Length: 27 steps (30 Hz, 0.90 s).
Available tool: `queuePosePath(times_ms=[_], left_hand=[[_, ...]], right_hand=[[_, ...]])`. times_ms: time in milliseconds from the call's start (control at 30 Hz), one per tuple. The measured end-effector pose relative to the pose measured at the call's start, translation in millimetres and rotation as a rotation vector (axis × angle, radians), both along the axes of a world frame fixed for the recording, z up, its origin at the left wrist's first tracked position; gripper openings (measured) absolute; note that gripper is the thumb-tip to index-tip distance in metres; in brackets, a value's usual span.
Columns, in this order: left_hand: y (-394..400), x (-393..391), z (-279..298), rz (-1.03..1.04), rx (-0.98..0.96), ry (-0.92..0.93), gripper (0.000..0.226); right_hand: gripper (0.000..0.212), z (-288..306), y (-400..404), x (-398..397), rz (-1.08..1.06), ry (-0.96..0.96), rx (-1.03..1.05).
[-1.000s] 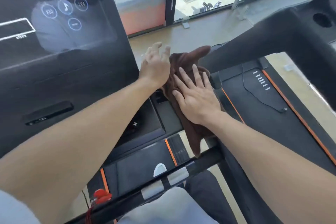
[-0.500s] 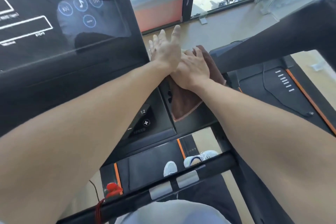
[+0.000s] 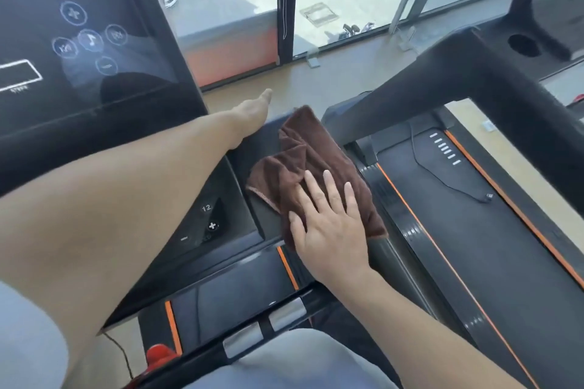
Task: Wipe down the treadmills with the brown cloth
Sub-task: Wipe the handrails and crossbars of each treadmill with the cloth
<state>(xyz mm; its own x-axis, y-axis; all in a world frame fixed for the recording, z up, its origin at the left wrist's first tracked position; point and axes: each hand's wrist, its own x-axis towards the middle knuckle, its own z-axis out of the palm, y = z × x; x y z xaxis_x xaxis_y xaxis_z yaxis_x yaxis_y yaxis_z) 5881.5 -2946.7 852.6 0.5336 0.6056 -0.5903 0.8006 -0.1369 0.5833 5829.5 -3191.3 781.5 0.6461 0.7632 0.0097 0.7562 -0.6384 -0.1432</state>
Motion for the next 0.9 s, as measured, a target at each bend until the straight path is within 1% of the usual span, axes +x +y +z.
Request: queuePosePath(times_ms=[133, 200, 267, 333, 533, 600, 667, 800, 833, 900], left_hand=[[8, 4, 0, -0.040, -0.156, 0.109, 0.095], [9, 5, 7, -0.076, -0.238, 0.141, 0.100], [12, 6, 9, -0.103, -0.292, 0.153, 0.100], [11, 9, 8, -0.125, -0.295, 0.154, 0.099], [18, 12, -6, -0.095, -0.281, 0.072, 0.102], [21, 12, -12, -0.037, -0.282, 0.031, 0.105], [23, 10, -13, 0.040, -0.289, -0.002, 0.111], [19, 6, -11, 0.148, -0.289, -0.061, 0.122], [19, 7, -12, 0.149, -0.287, -0.063, 0.128], [20, 10, -10, 0.211, -0.296, -0.035, 0.149]], right_hand=[[0.063, 6, 15, 11, -0.183, 0.019, -0.035], [0.067, 10, 27, 30, -0.268, 0.110, -0.062], [0.070, 15, 42, 56, -0.359, 0.257, -0.046], [0.071, 21, 60, 77, -0.398, 0.329, -0.004], [0.072, 25, 112, 112, -0.405, 0.351, 0.042], [0.071, 24, 129, 122, -0.386, 0.344, 0.063], [0.067, 24, 144, 128, -0.321, 0.293, 0.063], [0.061, 21, 153, 128, -0.089, 0.199, 0.018], [0.061, 20, 150, 126, -0.007, 0.168, -0.002], [0.062, 19, 142, 118, 0.139, 0.109, -0.041]])
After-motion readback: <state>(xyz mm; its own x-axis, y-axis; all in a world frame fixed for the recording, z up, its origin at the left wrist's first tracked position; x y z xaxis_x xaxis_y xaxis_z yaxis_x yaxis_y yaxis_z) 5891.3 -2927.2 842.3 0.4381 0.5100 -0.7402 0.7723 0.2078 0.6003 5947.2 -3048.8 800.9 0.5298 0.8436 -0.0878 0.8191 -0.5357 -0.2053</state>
